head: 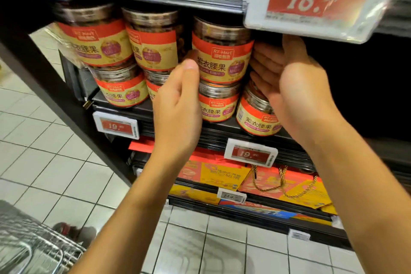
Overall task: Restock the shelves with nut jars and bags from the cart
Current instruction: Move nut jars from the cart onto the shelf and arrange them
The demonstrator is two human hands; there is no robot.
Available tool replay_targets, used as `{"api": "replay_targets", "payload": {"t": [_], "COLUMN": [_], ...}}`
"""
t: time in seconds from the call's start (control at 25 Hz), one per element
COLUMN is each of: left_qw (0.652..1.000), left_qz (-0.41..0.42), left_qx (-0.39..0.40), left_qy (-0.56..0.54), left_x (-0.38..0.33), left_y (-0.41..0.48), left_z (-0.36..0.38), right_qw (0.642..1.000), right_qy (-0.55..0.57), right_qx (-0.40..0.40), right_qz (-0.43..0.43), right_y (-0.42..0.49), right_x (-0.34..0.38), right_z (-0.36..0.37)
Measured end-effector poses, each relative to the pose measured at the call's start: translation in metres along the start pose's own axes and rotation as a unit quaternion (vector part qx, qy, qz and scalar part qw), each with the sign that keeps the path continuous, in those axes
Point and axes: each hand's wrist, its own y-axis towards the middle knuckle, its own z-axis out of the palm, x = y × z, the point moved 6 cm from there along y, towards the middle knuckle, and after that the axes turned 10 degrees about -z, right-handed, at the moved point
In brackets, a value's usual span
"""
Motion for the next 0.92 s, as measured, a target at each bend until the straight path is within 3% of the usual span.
{"api": "replay_targets", "payload": {"t": [0.16,0.24,0.32,0.44,0.6,0.92], "left_qw": [0.995,0.991,0.988,0.976,0.951,0.825], "left_qz": [0.005,-0.015,-0.059,-0.173,-0.221,-0.29], "left_qx": [0.019,-0.044,-0.099,-0.133,-0.217,-0.477], "left_qy": [0.093,0.124,0.101,0.011,0.01,-0.085], "left_x": [-0.008,-0.01,-0.016,-0.035,-0.097,-0.144], "left_y": [-0.001,-0.016,-0.044,-0.115,-0.23,-0.451], "left_z": [0.0,-0.014,-0.036,-0.077,-0.154,-0.254], "right_qw": [1.0,0.997,0.997,0.99,0.938,0.806], "right_qy": [-0.015,-0.057,-0.062,-0.082,-0.049,-0.001], "right_qx": [-0.028,-0.061,-0.044,0.103,0.333,0.574], "right_qz": [0.0,-0.002,0.0,0.05,0.084,0.146], "right_y": [-0.005,-0.02,-0.049,-0.116,-0.212,-0.377], "right_x": [0.009,0.011,0.013,0.018,0.048,0.072], "right_z": [-0.001,-0.006,-0.001,0.028,0.087,0.199]}}
